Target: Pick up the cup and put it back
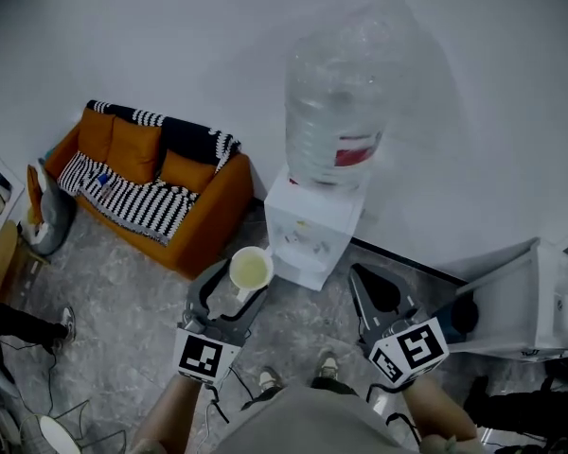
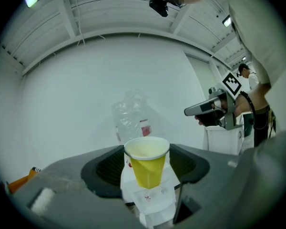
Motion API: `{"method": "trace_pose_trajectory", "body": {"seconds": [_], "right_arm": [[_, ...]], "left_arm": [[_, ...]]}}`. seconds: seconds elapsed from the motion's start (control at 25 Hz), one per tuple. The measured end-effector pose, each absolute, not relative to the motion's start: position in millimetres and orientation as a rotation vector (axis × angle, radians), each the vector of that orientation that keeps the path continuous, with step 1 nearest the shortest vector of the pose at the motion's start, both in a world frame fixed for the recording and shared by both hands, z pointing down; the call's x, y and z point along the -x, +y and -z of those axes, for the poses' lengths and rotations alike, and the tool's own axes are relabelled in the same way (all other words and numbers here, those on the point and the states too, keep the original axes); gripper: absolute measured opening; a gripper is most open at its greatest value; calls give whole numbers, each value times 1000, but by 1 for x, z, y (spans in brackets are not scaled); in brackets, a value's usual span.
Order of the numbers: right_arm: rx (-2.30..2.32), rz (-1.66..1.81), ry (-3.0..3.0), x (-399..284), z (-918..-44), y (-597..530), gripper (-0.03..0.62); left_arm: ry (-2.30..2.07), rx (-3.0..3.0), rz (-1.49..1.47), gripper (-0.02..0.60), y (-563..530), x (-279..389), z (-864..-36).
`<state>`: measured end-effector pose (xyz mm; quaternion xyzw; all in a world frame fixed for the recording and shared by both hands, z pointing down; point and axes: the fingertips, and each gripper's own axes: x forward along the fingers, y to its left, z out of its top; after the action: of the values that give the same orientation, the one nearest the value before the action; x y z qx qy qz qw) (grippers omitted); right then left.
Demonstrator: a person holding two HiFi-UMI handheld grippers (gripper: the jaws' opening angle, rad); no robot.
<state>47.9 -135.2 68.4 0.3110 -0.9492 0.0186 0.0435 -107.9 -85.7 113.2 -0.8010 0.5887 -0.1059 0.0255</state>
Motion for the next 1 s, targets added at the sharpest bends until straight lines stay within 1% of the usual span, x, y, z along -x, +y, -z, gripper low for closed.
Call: {"method": "trace_pose_trajectory", "body": {"seconds": [0.32, 0.64, 1.0], "right_arm": [[-973, -136, -2847, -51, -112, -184, 3], [-945, -216, -2789, -39, -188, -232, 3], [-959, -381, -2762, -28, -280, -269, 3]], "left_arm": [[1721, 2501, 431, 310, -155, 99, -180], [1759, 2571, 496, 310, -213, 98, -282], [1867, 2620, 640, 310, -242, 93, -407]]}}
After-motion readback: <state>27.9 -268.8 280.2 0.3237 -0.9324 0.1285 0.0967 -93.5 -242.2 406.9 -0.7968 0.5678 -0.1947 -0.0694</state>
